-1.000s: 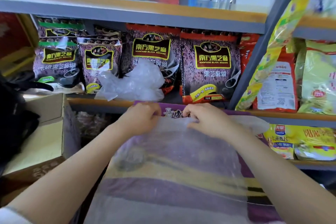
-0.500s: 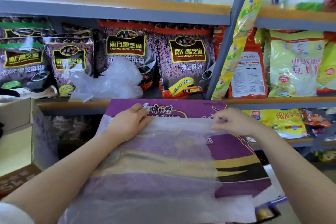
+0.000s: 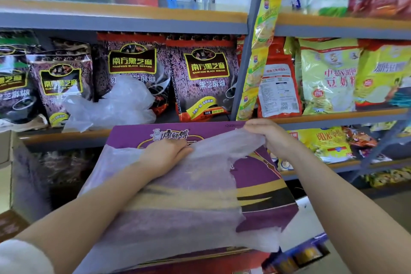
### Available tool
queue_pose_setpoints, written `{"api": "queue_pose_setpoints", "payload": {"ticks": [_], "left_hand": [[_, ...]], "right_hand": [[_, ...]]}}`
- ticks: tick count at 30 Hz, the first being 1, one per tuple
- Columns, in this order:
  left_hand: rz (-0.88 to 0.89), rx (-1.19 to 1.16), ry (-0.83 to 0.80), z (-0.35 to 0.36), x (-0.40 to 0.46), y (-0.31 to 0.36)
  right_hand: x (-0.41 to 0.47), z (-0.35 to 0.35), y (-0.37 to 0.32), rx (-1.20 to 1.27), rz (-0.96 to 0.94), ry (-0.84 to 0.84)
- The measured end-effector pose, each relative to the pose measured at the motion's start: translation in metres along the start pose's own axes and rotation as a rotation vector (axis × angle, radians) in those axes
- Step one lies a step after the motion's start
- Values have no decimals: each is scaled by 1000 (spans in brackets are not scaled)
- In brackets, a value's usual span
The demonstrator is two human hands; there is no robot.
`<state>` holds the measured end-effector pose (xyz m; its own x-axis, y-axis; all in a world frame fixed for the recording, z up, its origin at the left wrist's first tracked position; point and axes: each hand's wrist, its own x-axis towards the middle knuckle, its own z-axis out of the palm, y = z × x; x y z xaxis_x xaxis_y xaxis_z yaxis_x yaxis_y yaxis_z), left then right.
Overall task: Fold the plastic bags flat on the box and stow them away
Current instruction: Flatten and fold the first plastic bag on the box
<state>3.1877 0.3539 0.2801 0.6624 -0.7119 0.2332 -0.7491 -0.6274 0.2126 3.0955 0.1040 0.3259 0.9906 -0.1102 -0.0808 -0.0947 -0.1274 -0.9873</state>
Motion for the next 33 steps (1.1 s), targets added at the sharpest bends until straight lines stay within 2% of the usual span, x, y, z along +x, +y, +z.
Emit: {"api": "queue_pose_setpoints", "payload": {"ticks": [5,9,12,15,19,22,25,29,31,33], "left_hand": [[-23,-19,122,3,-10,-15],[-89,-11,114,1,-9,-13],[-110,13,79,0,-8,-7],[-102,-24,67,-5,-7,3],[-54,-250,34,-19,0,19],[67,-463,51,-30,13,41],[191,-614,70,-38,26,73],[252,-645,141,-39,34,91],[230,-686,172,-39,33,89],[206,-703,199,-37,30,84]], "right_hand": [[-3,-14,3,281,-54,50],[-7,-15,12,198,-121,94],[-13,-11,27,203,-60,162],[-25,0,40,25,-65,183],[-30,8,41,-19,-171,201],[-30,16,27,-189,-264,177],[-31,24,13,-253,-344,153],[-36,28,5,-128,-358,114],[-39,28,3,2,-359,141],[-41,27,2,-10,-363,210]]}}
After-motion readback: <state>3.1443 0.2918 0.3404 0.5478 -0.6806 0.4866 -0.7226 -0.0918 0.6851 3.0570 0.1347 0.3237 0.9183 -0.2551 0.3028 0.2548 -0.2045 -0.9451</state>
